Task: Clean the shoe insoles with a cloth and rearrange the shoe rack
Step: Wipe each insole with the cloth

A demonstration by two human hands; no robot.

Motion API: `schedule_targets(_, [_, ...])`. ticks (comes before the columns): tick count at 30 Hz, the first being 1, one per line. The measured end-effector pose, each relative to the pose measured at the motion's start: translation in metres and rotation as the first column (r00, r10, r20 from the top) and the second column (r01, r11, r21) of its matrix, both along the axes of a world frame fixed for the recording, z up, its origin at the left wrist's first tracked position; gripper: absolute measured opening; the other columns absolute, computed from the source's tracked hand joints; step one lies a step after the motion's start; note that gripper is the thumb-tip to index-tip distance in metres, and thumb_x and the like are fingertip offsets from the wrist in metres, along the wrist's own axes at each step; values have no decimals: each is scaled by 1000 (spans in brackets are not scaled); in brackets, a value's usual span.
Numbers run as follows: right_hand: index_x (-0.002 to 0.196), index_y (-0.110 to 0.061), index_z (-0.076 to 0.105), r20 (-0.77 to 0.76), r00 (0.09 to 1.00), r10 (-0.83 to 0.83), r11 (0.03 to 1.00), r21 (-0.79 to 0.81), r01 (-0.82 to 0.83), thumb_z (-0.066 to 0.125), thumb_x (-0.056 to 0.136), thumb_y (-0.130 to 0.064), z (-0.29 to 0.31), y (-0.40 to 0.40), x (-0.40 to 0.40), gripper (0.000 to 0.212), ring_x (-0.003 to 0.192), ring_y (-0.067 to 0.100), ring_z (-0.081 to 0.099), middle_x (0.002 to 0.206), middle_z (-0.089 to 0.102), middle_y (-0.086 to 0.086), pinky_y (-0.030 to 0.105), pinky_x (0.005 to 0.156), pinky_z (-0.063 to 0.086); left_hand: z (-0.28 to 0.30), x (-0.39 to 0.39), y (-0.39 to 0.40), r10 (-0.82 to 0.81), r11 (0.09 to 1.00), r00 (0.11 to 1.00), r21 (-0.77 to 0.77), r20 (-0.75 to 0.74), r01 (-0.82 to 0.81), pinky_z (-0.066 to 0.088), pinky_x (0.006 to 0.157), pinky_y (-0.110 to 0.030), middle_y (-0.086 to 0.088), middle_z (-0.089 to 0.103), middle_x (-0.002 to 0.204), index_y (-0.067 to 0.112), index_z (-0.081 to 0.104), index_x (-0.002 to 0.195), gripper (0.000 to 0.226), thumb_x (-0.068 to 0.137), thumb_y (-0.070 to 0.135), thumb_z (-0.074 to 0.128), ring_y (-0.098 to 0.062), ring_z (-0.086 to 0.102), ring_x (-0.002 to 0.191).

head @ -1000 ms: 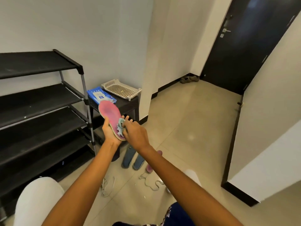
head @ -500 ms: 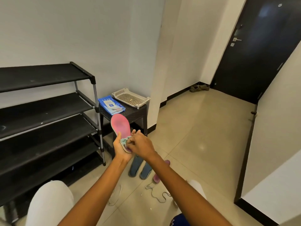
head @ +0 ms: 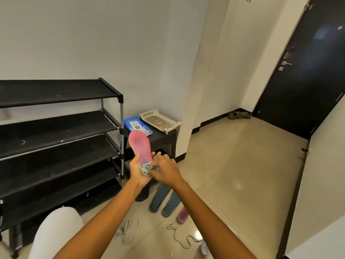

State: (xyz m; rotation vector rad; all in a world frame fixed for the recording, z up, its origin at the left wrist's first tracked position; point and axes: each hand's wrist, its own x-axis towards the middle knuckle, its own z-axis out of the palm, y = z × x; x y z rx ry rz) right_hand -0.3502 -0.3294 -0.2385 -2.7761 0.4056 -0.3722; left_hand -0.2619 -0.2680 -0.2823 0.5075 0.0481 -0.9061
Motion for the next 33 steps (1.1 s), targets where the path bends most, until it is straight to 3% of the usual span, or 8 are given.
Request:
schedule_targets(4, [94,-17,73,111,974,-197,977,-54,204,56,89,-25,-3,-8,4,19,100,22,48,106,58,4,36,79,38,9,-12,-8,-23,1000,1000,16,12,23,58,58,-31,-14,70,71,1,56,93,55,97,48,29,-23,70,62])
schedule_targets(9, [87,-16,73,170,985,2,992,123,-23,63,83,-26,-13,6,-13,14,91,17,46,99,59,4,31,74,36,5,1,-3,-59,997,997,54,42,56,60,63,-39,-16,70,81,2,57,92,51,95,49,37,-27,71,72])
schedule_targets(13, [90,-12,64,361,880,-310,931,302,203,58,87,-23,-15,-10,-8,13,91,17,50,94,59,3,34,71,45,11,-6,-7,-102,995,991,8,89,102,59,61,-34,-15,72,81,3,75,83,57,99,40,34,-24,71,70])
schedule_targets(19, [122,-19,60,305,942,-143,990,40,137,50,93,-34,-30,-9,-11,34,96,17,53,109,60,2,31,78,45,14,-6,-10,-153,988,987,-9,51,153,59,63,-37,-19,69,88,0,61,97,50,95,45,38,-28,71,76])
schedule_targets(22, [103,-16,69,365,924,-119,992,-6,130,47,90,-30,-37,4,-9,29,85,18,56,95,65,2,35,68,51,12,0,-10,-153,988,987,5,47,153,60,69,-38,-16,66,85,1,57,88,50,92,48,41,-27,70,77])
schedule_targets(26, [85,-30,71,357,934,-14,954,-276,120,44,86,-38,-30,-1,-7,28,75,11,55,81,66,-9,24,62,38,11,2,-6,-138,990,990,-9,26,138,58,71,-37,-13,66,75,1,55,90,47,88,46,44,-26,69,74])
schedule_targets(30, [100,-22,70,247,950,-190,951,-196,241,48,95,-32,-13,-15,6,25,92,20,53,94,66,0,32,74,34,14,-11,-9,-88,996,995,-5,38,88,55,70,-34,-12,68,75,5,59,98,41,97,40,37,-22,67,69])
schedule_targets(33, [84,-20,71,291,956,-39,975,-199,101,45,87,-31,-24,5,3,29,96,21,57,91,68,1,33,72,44,10,-5,-5,-77,997,997,-24,11,77,58,66,-31,-12,67,77,2,57,95,46,95,44,38,-23,68,69])
